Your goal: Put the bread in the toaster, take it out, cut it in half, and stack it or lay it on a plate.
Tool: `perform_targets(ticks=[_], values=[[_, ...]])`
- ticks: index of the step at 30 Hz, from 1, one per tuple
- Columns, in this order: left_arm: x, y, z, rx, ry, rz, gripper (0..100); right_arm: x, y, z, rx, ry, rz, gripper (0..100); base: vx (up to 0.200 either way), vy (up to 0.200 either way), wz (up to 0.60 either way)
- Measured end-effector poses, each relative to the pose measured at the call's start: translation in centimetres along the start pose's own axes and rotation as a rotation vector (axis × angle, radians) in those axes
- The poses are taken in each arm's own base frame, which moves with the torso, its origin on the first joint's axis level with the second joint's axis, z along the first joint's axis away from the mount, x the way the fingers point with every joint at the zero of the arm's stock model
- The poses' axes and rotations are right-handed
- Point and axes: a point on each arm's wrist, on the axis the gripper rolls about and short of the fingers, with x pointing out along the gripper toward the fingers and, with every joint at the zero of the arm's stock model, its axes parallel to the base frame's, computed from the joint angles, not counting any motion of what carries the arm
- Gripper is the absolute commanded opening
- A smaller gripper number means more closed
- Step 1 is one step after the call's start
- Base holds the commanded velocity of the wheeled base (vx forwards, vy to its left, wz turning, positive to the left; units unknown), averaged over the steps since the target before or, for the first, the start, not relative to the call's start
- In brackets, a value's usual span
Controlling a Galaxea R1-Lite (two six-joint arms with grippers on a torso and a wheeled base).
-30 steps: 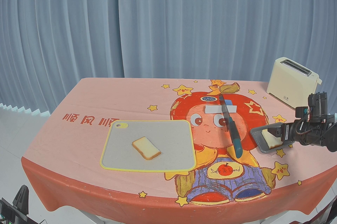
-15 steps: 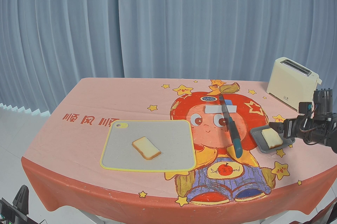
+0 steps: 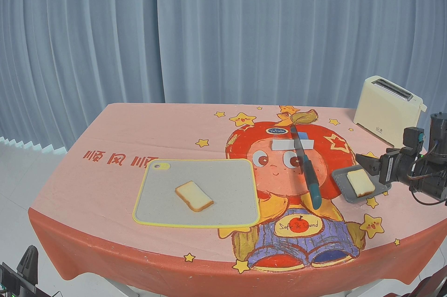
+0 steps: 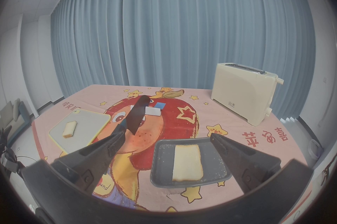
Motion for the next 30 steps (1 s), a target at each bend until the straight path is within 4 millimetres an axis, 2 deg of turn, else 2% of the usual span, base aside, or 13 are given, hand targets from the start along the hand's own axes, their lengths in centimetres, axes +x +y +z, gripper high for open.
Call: perform_targets(ticks=[6, 30], values=[[0.0, 0.0, 0.0, 0.000, 0.000, 0.000, 0, -0.7, 0.8, 0.0, -0.013, -0.017, 0.026, 100, 0.000, 0.000, 0.00], [0.0, 0.0, 0.0, -0.001, 0.000, -0.001, 0, -1.2, 2.0, -0.8, -0.045, -0.001, 0.088, 100, 0.000, 0.200, 0.00]])
